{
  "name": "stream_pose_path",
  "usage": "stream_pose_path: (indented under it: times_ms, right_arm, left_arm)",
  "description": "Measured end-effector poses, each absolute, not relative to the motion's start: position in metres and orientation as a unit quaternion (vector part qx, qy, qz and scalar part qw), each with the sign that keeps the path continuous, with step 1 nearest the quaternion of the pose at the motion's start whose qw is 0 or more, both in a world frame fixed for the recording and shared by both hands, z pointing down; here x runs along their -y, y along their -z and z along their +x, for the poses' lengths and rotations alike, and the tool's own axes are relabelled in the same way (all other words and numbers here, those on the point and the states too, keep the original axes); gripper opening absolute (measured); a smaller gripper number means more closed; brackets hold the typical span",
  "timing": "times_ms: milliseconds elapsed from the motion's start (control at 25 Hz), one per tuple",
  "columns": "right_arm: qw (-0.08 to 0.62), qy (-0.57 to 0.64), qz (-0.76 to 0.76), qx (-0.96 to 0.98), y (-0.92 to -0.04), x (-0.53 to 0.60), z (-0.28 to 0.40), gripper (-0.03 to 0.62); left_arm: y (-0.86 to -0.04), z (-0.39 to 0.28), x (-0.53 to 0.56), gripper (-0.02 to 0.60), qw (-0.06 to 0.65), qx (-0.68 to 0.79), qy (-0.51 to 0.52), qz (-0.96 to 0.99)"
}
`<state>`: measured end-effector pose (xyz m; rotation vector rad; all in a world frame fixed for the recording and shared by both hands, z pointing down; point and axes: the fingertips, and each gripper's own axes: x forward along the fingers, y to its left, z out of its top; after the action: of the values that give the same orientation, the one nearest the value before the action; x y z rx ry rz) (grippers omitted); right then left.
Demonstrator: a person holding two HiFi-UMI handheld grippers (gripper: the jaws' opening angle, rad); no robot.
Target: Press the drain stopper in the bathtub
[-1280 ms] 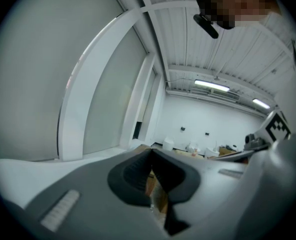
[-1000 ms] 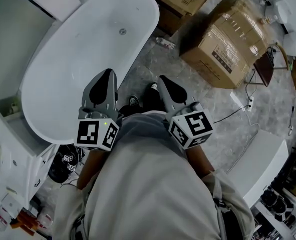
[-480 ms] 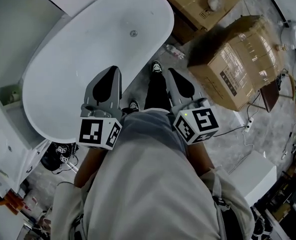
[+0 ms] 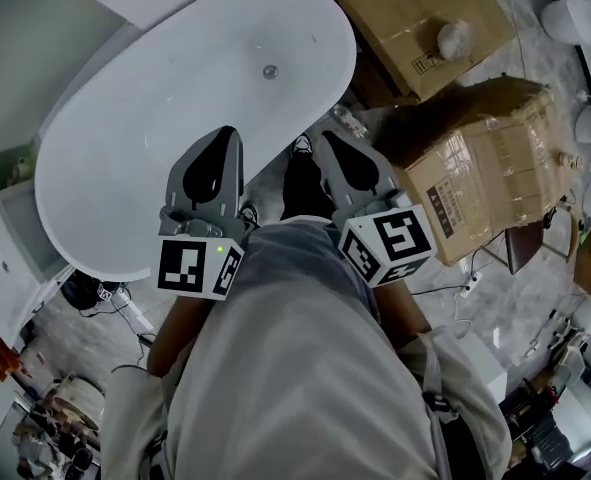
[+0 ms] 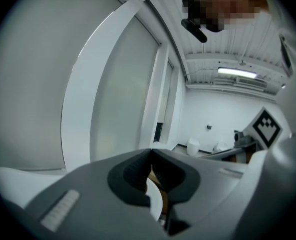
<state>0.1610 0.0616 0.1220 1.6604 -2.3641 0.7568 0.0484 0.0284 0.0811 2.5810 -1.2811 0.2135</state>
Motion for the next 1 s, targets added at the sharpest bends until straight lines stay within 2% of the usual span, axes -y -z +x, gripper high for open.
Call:
stream_pose_path:
  times_ms: [480, 1000]
  right_arm:
    - [0.100, -0.256, 0.470, 0.839, -0.138, 0.037, 0.206, 0.000]
    - [0.150, -0.236, 0.410, 0.868, -0.164, 0.093, 0.178, 0.000]
  left_arm:
    - [-0.095, 0.092, 0.030, 0.000, 0.143, 0.517, -0.090, 0.839]
    - [-0.122, 0.075, 0.068, 0.000, 0.163, 0.560, -0.087, 0.808]
